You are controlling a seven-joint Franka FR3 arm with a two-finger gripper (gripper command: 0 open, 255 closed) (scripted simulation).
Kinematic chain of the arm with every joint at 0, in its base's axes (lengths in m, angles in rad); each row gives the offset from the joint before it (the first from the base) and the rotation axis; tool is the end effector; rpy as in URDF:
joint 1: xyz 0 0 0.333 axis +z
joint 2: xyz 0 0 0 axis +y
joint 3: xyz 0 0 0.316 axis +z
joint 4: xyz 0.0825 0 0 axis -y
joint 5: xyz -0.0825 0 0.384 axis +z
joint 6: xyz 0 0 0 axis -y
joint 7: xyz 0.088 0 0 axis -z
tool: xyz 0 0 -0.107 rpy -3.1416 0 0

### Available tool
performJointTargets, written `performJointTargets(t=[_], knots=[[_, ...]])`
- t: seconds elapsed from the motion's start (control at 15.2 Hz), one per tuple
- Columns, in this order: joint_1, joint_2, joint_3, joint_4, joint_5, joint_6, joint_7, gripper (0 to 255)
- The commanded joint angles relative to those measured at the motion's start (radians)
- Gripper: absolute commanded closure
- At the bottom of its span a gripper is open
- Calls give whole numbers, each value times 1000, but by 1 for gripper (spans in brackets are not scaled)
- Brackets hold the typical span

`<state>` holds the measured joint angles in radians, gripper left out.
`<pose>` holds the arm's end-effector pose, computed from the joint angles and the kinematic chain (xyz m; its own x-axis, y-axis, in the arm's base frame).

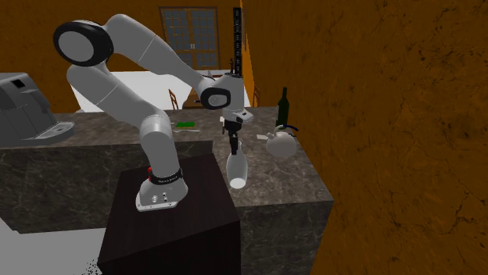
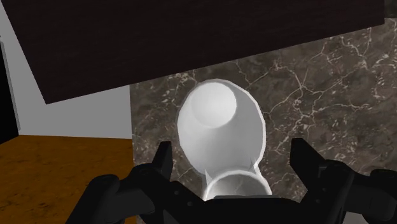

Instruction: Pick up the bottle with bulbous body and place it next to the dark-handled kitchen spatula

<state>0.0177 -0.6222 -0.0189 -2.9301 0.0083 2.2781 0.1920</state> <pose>0.3074 0.0009 0.3312 0.9806 -0.1935 -0.0327 -0.1939 -0.9810 -0.0111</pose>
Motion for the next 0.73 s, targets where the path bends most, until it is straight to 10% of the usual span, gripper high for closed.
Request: performJointTargets(t=[0.0, 0.26, 0.33, 0.66], knots=[[0, 2, 0, -2, 0, 5, 0, 0], [0, 2, 0, -2, 0, 5, 1, 0], [0, 2, 0, -2, 0, 5, 1, 255], [0, 2, 0, -2, 0, 5, 0, 255]])
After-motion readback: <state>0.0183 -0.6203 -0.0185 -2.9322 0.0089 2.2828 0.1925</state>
